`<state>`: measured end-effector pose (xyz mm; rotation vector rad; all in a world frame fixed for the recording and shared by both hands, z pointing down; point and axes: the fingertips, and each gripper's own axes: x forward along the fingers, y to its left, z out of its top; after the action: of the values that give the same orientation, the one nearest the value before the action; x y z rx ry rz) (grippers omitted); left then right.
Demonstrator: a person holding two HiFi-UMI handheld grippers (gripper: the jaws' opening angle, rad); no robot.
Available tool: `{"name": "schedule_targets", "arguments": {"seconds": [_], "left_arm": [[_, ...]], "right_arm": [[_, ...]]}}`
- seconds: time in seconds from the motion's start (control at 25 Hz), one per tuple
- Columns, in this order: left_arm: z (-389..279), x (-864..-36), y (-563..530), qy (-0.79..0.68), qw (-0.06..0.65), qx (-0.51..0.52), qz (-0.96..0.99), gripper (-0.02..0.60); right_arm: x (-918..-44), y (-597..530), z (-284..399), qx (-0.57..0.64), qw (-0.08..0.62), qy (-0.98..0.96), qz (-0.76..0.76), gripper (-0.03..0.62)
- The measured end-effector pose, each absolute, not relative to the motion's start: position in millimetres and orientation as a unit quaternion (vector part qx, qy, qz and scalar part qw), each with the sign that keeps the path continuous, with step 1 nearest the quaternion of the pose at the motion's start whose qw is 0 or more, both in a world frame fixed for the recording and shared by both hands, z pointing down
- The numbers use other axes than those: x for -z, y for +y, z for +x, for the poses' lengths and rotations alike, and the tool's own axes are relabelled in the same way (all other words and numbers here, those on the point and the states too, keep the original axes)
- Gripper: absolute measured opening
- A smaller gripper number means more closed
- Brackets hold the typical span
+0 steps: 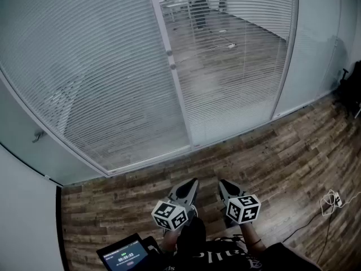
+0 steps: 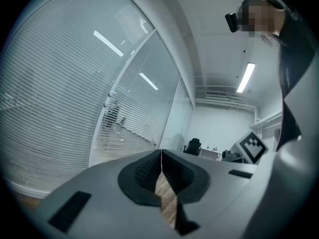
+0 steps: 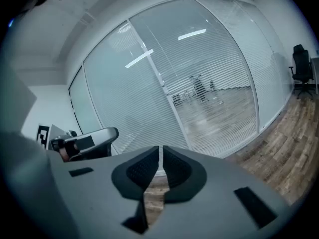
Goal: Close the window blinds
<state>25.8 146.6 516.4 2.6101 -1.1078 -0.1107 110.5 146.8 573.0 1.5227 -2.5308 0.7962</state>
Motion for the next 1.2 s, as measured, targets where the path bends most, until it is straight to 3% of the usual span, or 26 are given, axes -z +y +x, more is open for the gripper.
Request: {"name": "schedule_targets", "arguments": {"seconds": [0.6, 1.2], "left_arm": [[-81, -505, -64, -0.355, 0.152, 0.04, 0.922, 0.005], [-86, -523, -228, -0.416, 0.178, 0.046, 0.89, 0.005]], "right_arm": [[-532, -67, -9, -0.231, 0.011, -0.826, 0.513, 0.038], [-487, -323, -5, -0.195, 0.016, -0.852, 0.486, 0.062]]}}
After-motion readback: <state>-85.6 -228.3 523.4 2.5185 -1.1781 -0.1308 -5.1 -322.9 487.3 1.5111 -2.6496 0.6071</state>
